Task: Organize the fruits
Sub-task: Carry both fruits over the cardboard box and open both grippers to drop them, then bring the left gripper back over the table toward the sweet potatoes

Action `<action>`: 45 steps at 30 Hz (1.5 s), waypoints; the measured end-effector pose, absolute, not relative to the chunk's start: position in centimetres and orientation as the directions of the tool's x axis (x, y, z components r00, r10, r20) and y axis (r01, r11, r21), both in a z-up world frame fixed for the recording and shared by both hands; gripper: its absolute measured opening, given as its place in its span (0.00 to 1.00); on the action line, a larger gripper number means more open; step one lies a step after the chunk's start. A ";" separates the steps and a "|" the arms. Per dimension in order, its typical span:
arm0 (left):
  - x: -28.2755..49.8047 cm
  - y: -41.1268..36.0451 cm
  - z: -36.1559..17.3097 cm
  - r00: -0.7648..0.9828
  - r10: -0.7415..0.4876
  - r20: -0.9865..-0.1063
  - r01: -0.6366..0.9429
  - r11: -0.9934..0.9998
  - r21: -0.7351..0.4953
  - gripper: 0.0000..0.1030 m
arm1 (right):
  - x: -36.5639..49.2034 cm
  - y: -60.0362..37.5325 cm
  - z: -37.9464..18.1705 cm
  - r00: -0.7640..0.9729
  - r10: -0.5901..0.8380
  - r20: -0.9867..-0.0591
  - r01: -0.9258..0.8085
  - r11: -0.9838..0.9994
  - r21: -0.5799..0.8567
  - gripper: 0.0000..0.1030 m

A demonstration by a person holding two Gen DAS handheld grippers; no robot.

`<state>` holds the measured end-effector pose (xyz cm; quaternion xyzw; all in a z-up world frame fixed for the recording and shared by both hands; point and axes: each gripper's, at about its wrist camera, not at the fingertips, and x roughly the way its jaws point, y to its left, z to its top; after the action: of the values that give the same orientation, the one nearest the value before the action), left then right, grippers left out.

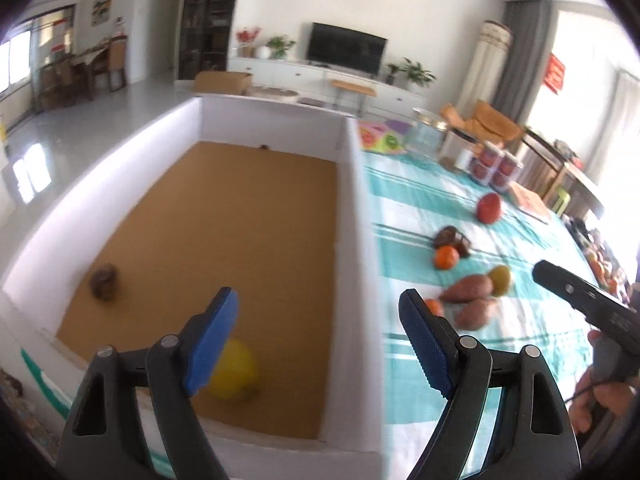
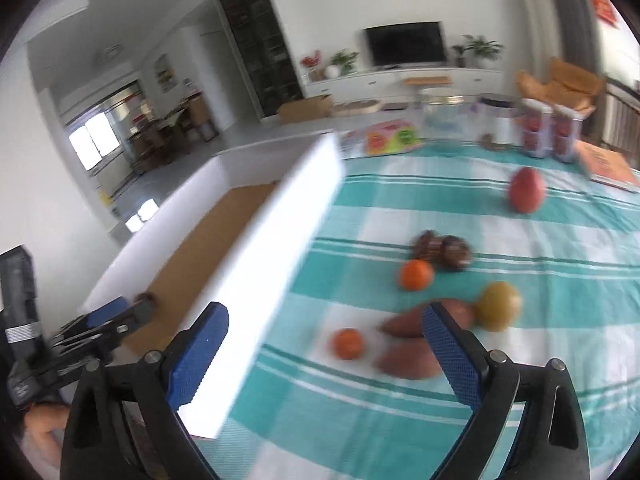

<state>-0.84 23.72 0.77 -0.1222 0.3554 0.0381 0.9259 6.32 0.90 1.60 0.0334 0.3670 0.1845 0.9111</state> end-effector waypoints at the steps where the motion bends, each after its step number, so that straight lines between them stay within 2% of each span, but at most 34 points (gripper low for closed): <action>1: -0.4 22.0 0.7 0.740 -0.054 -0.671 -0.107 0.975 -0.196 0.82 | 6.7 -1.7 1.1 0.690 0.278 -0.668 -0.234 0.959 0.158 0.95; 4: 0.3 17.0 0.2 0.726 -0.093 -0.681 -0.010 0.989 -0.146 0.86 | 8.8 -9.6 -1.9 0.698 0.070 -0.713 -0.019 0.997 0.078 0.95; 6: 0.8 14.7 0.0 0.698 -0.157 -0.698 0.054 0.984 -0.167 0.86 | 9.9 -14.5 -3.8 0.655 -0.051 -0.754 0.104 0.994 0.024 0.95; 9: 0.7 12.4 0.1 0.678 -0.206 -0.705 0.096 0.976 -0.193 0.86 | 10.4 -20.5 -5.6 0.592 -0.144 -0.793 0.216 0.976 -0.016 0.95; 14: 0.0 9.4 0.4 0.664 -0.190 -0.724 0.138 0.982 -0.132 0.86 | 13.5 -25.1 -7.8 0.542 -0.235 -0.807 0.279 0.956 -0.091 0.96; 16: 0.2 8.7 -0.1 0.648 -0.183 -0.740 0.137 0.983 -0.123 0.86 | 14.6 -25.4 -8.4 0.534 -0.241 -0.810 0.277 0.956 -0.101 1.00; 21: 0.6 7.6 -1.0 0.617 -0.172 -0.768 0.132 0.985 -0.115 0.86 | 16.7 -26.6 -9.0 0.559 -0.152 -0.815 0.250 0.968 -0.009 1.00; 23: 0.7 7.2 -1.1 0.614 -0.175 -0.770 0.136 0.984 -0.115 0.86 | 17.1 -26.6 -9.0 0.559 -0.142 -0.817 0.226 0.974 -0.014 1.00; 34: 0.6 6.2 -1.4 0.606 -0.190 -0.772 0.152 0.981 -0.122 0.86 | 17.0 -26.4 -9.2 0.559 -0.143 -0.817 0.226 0.974 -0.015 1.00; 40: 0.4 4.7 -1.9 0.566 -0.257 -0.784 0.172 0.966 -0.193 0.86 | 17.0 -26.4 -9.2 0.559 -0.143 -0.817 0.226 0.974 -0.015 1.00; 45: -0.7 4.0 -1.3 0.583 -0.244 -0.775 0.207 0.967 -0.149 0.86 | 17.0 -26.4 -9.2 0.560 -0.143 -0.816 0.226 0.974 -0.015 1.00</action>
<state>-0.68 4.02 -1.31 -0.0211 0.4389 -0.1267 0.8893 17.02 -26.43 -9.17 0.0456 0.4574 -0.1046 0.8819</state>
